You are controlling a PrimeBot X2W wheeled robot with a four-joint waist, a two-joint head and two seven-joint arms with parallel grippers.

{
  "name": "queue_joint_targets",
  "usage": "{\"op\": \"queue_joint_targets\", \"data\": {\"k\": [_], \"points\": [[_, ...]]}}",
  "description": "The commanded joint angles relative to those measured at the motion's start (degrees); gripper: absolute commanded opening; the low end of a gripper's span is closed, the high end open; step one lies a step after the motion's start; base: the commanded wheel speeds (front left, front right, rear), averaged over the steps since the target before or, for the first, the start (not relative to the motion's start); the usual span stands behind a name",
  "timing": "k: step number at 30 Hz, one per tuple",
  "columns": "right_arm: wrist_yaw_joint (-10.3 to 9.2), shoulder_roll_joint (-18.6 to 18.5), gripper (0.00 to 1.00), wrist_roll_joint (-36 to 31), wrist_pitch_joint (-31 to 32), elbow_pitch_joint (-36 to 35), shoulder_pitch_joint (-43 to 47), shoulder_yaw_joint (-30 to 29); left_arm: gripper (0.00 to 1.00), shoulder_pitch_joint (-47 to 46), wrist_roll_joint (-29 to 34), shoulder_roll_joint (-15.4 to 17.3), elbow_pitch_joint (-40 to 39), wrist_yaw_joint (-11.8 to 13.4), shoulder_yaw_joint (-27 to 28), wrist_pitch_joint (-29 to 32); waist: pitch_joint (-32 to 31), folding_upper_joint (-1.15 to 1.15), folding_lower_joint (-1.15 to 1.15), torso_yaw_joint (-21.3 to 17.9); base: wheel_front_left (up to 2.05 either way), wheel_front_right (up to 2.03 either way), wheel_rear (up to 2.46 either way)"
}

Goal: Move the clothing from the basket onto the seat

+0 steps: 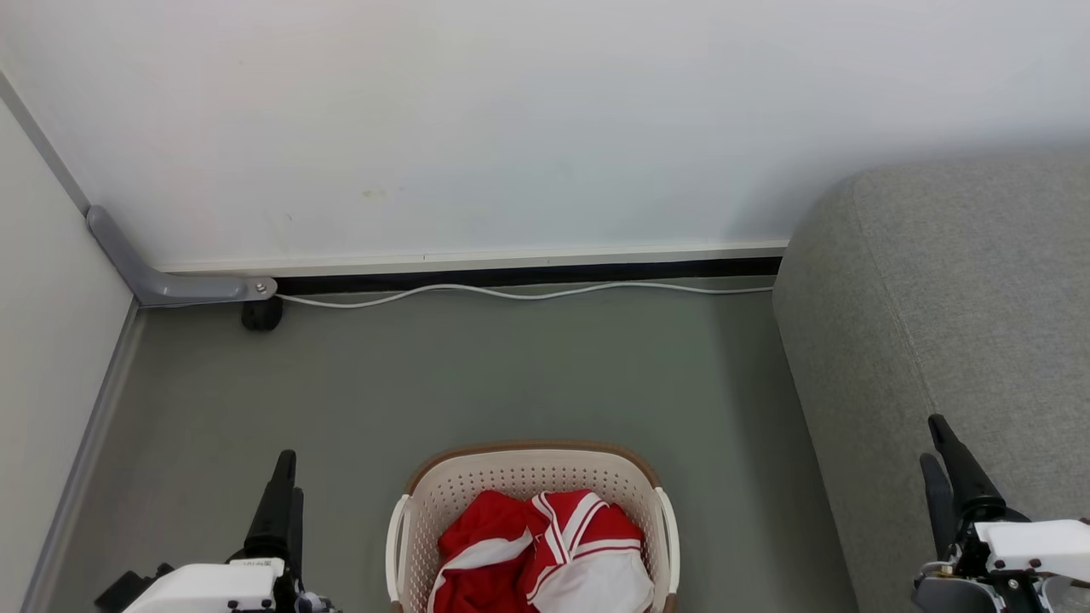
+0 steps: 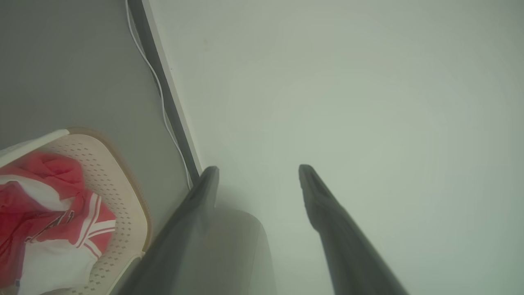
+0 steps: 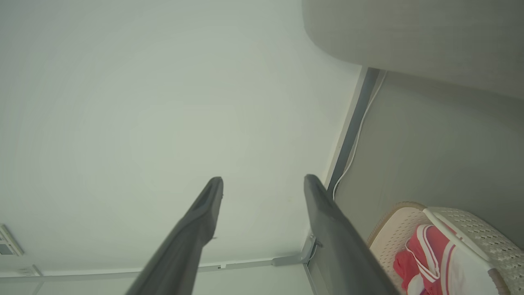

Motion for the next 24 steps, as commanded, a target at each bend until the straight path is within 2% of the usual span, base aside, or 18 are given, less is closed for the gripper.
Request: {"op": "queue_joint_targets", "data": {"k": [1, 6, 12, 24], "points": [[0.08, -1.66, 1.0, -1.05, -1.15, -1.43, -3.09, 0.86, 1.0, -4.01, 0.96, 0.62, -1.07, -0.12, 0.03, -0.67, 0.07, 0.0, -0.01, -0.01, 0.0, 0.0, 0.0], [0.09, -3.29, 1.0, -2.36, -2.68, -1.08, -4.43, 3.14, 1.0, -5.11, 4.03, 0.7, -0.72, -0.14, -0.2, -1.51, 0.28, 0.0, -0.01, -0.06, 0.0, 0.0, 0.0], [0.11, -5.74, 1.0, -6.07, -4.42, 0.05, -6.53, 6.63, 1.0, -6.45, 11.13, 0.83, -0.74, 0.13, -0.71, -2.68, 0.53, 0.0, -0.01, -0.13, 0.0, 0.0, 0.0], [0.13, -7.93, 1.0, -16.7, -6.45, 0.58, -8.58, 8.72, 1.0, -8.1, 23.39, 1.04, -1.9, 2.96, -3.55, -4.7, 1.17, 0.0, -0.01, -0.32, 0.0, 0.0, 0.0]]}}
